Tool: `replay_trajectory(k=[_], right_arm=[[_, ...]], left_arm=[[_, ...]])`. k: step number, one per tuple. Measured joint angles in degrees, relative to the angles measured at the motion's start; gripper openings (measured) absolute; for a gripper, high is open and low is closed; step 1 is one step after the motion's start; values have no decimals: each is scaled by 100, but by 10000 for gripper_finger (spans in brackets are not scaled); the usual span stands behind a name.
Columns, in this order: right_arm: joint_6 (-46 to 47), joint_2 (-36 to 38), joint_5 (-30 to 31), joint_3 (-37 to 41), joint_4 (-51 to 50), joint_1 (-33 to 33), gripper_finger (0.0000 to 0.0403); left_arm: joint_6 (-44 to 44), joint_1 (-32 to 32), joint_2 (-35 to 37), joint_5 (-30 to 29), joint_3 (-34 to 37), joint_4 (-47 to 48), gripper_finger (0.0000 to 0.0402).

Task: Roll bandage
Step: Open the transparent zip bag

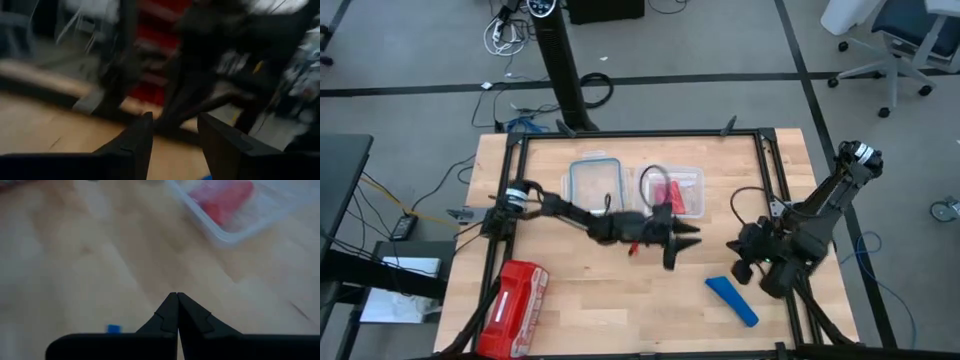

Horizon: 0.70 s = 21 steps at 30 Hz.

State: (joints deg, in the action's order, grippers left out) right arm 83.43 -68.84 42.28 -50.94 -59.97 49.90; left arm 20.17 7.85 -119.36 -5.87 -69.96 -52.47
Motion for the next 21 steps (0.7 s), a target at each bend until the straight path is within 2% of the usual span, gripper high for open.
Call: replay_trajectory(k=[4, 11, 17, 21], right_arm=[[-963, -75, -568, 4, -11, -850, 4], [-1963, 201, -201, 2, 124, -1588, 4], [-2601, 250, -375, 2, 206, -2184, 4], [-3145, 249, -384, 2, 339, -2552, 4]], left_arm=[[239, -445, 69, 529, -16, 461, 160], [859, -1180, 71, 1735, -19, 635, 160], [817, -1784, 71, 2623, -141, 1115, 160], [195, -2090, 157, 2904, -361, 1679, 160]])
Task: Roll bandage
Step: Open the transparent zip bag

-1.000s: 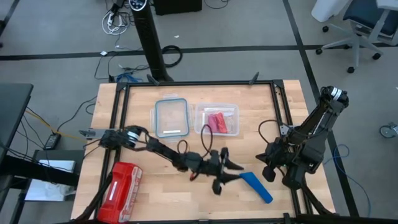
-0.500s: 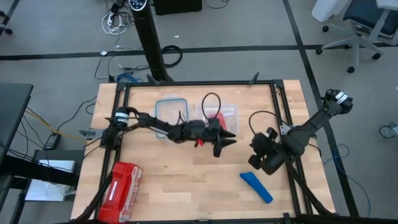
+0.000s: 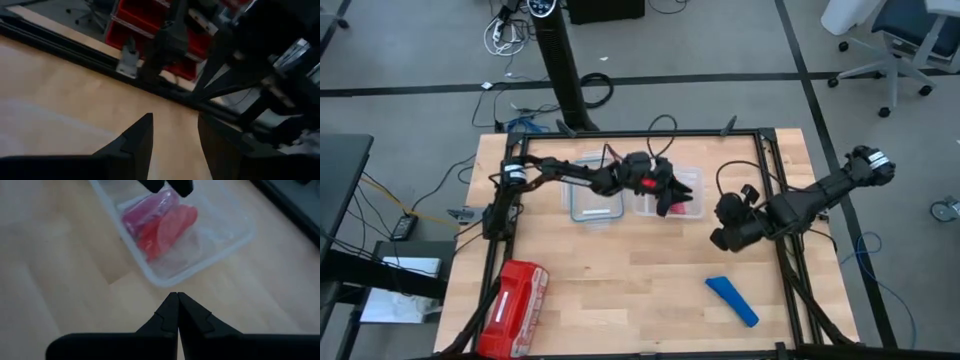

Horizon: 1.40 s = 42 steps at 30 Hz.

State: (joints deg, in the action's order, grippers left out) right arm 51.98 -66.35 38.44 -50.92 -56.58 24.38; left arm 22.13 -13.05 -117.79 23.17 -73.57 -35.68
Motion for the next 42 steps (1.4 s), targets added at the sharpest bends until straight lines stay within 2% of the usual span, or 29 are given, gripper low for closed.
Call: replay_trajectory(k=[2, 6, 11, 16, 21, 27, 31, 36, 42], right_arm=[[-230, 0, -4, 0, 69, -187, 4], [-617, 0, -9, 0, 171, -565, 4], [-1439, 0, -276, 0, 414, -1339, 4], [-2892, 0, -985, 0, 1383, -2406, 4], [-4407, -37, -2334, -2, 2470, -3543, 12], [-5187, -592, -3746, -4, 2788, -4431, 47], [-5628, -1134, -4032, -13, 2779, -4507, 77], [-5822, -1801, -4426, -435, 2365, -4505, 112], [-6264, -2564, -4272, -1081, 1751, -4477, 155]], left_arm=[[-593, -109, 145, -78, -121, 555, 160], [-1867, -220, 625, -865, -325, 1808, 160], [-2694, -290, 1143, -1503, -375, 2984, 160], [-2547, -521, 1186, -1552, -366, 3999, 160], [-2283, -705, 1130, -1468, -364, 4506, 160], [-2192, -748, 1130, -990, -364, 4772, 160], [-2188, -705, 1130, -938, -364, 4847, 160], [-2037, -705, 1130, -934, -364, 4905, 160], [-2037, -705, 1130, -934, -362, 5036, 160]])
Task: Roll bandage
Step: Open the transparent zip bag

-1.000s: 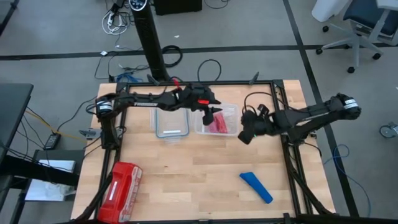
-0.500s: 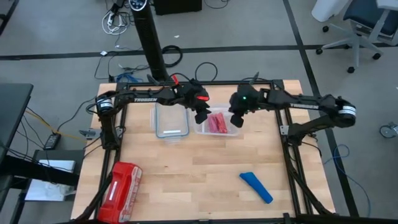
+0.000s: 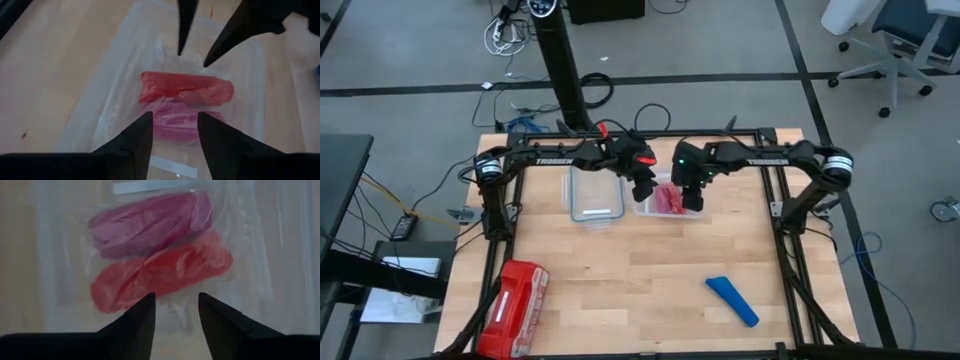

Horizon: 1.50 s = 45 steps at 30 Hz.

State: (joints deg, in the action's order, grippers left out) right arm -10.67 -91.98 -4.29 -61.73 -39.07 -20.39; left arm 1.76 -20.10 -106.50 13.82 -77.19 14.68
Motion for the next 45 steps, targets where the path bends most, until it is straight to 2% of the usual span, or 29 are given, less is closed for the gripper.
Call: replay_trajectory(k=[6, 11, 16, 20, 27, 32, 38, 45], right_arm=[[-492, -541, 109, -257, -235, -78, 167], [-700, -852, 664, -257, -314, -89, 162], [-854, -1071, 765, -257, -346, -89, 146], [-895, -1200, 768, -257, -340, -61, 110], [-752, -1342, 740, -272, -255, 10, 9], [-548, -1173, 865, -308, -498, 10, 3], [-432, -452, 1261, -612, -938, 75, 1], [-488, 99, 1299, -667, -1036, 180, 1]], left_arm=[[2, 0, 0, 0, 0, 81, 160], [-14, 0, 0, -1, 0, 132, 160], [-78, 0, 0, -2, 0, 131, 160], [-114, 0, -2, -2, 0, 133, 160], [-111, 0, -2, -5, 0, 137, 160], [-111, 7, -2, -5, 0, 102, 160], [-109, 7, -4, -6, 0, -126, 160], [0, 7, -4, -4, 0, -134, 160]])
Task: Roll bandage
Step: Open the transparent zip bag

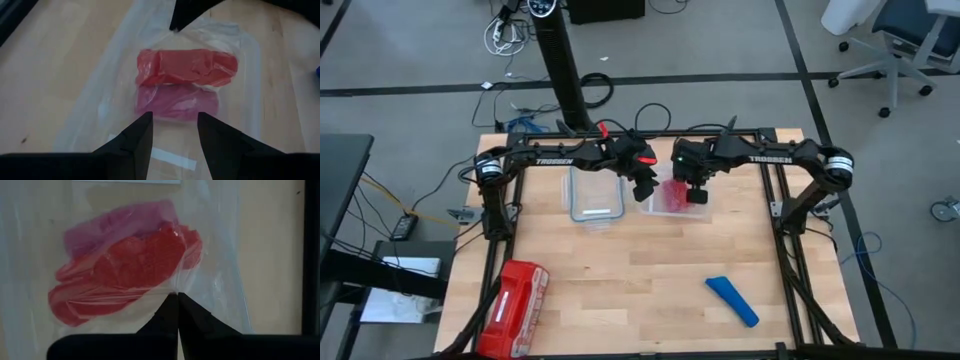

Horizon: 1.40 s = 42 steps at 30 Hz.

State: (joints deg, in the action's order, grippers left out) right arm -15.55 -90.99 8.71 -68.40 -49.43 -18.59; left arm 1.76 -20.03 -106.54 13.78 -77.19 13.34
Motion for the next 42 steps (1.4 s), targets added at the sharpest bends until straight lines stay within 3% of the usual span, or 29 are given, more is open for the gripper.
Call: replay_trajectory(k=[7, 14, 21, 26, 36, 42], right_arm=[[-620, 212, 635, 0, -106, 373, 0], [-664, 350, 1011, 4, -140, 628, 0], [-500, 825, 1516, 4, -39, 941, 0], [-276, 1196, 1652, 4, 110, 1050, 0], [-53, 1779, 1828, 4, 48, 1072, 0], [-151, 1810, 1934, 4, 336, 1071, 0]], left_arm=[[-114, -72, 0, 117, 2, -283, 160], [28, -601, 0, 1446, 82, -450, 161], [256, -815, 0, 2088, 372, -710, 172], [800, -813, 0, 2379, 739, -2158, 182], [2686, -837, 0, 2154, 2340, -6826, 183], [3306, -833, 0, 2033, 2770, -7405, 183]])
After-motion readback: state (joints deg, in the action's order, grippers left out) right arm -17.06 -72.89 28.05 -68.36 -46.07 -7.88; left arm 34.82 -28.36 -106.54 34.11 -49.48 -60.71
